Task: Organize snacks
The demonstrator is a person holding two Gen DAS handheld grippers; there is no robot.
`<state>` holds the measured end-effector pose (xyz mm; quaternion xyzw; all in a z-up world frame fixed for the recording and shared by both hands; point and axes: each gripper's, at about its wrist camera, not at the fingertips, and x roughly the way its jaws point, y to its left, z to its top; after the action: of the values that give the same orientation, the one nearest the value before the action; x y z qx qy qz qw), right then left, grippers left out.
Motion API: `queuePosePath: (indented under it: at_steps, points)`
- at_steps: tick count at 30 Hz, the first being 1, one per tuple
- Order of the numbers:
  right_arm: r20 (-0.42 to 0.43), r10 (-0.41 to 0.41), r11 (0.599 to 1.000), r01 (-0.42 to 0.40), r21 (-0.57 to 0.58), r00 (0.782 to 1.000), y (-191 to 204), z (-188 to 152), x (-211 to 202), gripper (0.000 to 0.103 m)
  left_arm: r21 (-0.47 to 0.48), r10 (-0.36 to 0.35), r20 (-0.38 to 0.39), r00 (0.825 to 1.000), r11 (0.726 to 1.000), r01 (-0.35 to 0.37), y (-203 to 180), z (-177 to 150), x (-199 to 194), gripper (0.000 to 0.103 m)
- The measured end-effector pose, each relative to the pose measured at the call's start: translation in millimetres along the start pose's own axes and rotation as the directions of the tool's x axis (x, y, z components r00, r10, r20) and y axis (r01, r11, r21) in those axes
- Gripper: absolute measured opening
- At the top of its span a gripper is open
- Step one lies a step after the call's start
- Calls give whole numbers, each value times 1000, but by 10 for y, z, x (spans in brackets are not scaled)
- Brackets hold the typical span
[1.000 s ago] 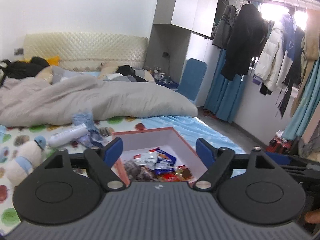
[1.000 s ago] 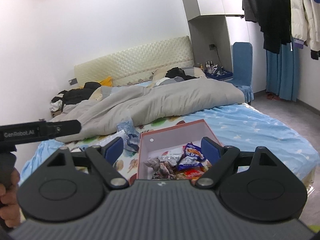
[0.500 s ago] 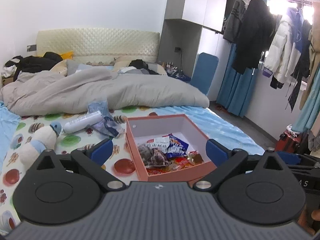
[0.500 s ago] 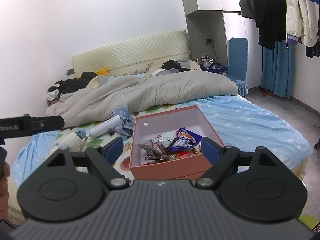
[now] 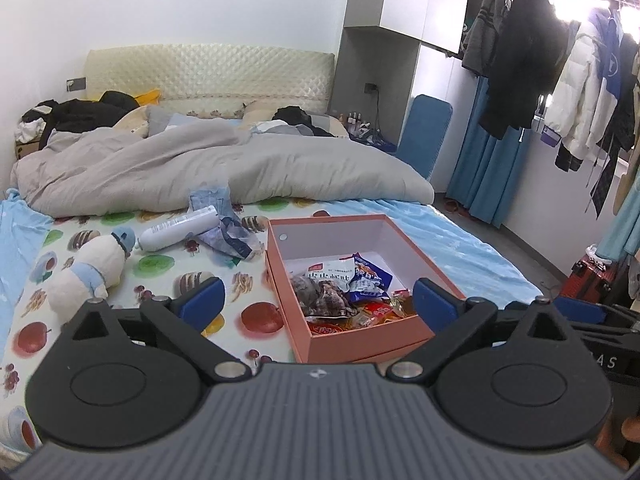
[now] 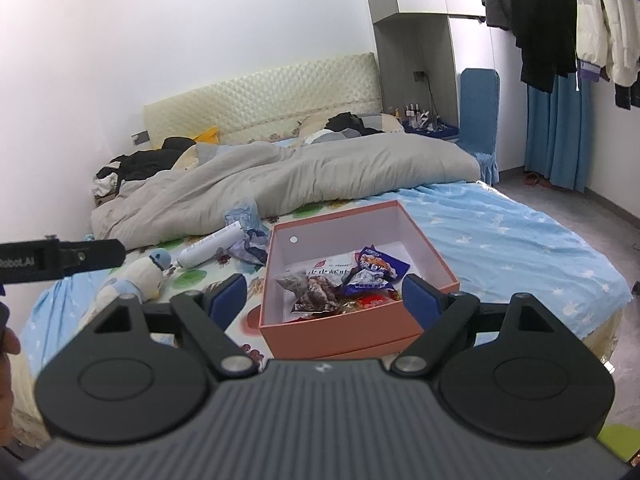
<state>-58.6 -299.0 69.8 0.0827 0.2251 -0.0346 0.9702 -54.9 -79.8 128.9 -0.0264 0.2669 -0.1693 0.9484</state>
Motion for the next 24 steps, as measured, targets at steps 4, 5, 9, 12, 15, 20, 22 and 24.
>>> queuePosePath:
  at_steps: [4,5,9,12,15,20,22,24]
  points:
    - [11,-4,1000,5,-18,1000,13,21,-17,86,-8,2,-8,1000,1000,-2,24,-16,16,102]
    - [11,-4,1000,5,-21,1000,16,24,-18,86,-7,4,-8,1000,1000,-4,24,-18,12,102]
    - [11,-6,1000,6,-17,1000,22,23,-18,86,0,12,-14,1000,1000,-12,22,-26,22,102]
    - [13,-7,1000,8,-16,1000,27,28,-27,86,-1,15,-20,1000,1000,-15,16,-39,28,102]
    - [14,-3,1000,3,-18,1000,22,29,-30,86,3,17,-32,999,1000,-17,12,-46,50,102]
    - [24,13,1000,-13,-19,1000,-6,51,-63,86,16,20,-36,999,1000,-19,1,-64,60,102]
    - [30,5,1000,-4,-22,1000,-7,54,-74,86,19,27,-30,999,999,-26,-15,-64,55,102]
    - [29,4,1000,-3,-17,1000,-11,60,-75,86,25,22,-28,999,999,-22,-34,-70,47,102]
